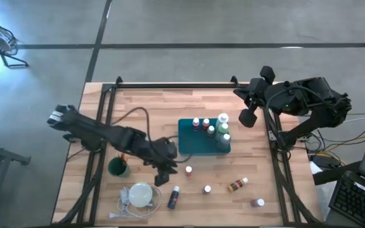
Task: Pick & Place Paint Supplies
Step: Put the blue paint bottle into the blue bin
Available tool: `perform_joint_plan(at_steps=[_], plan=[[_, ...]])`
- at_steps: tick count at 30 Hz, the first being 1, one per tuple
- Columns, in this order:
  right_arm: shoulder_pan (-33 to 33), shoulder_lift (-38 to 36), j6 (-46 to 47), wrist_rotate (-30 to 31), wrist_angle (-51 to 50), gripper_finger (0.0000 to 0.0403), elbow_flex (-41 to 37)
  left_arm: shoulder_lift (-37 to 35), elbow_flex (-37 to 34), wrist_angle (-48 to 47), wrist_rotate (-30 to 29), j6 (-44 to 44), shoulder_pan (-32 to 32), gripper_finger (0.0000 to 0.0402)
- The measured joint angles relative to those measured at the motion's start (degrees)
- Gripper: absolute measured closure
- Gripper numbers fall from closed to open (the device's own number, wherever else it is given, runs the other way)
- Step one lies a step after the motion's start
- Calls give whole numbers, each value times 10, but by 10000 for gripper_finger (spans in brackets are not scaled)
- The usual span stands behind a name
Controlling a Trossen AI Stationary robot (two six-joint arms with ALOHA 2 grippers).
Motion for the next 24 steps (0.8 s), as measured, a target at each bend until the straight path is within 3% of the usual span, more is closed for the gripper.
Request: perform_joint_plan(at_steps=[5,11,24], plan=[[0,0,0,0,0,394,0,0,-66,115,39,2,0,271],[-2,0,0,0,1,394,0,1,-101,126,64,36,0,271],[-24,2,94,5,2,394,0,1,-101,81,112,330,1,271]])
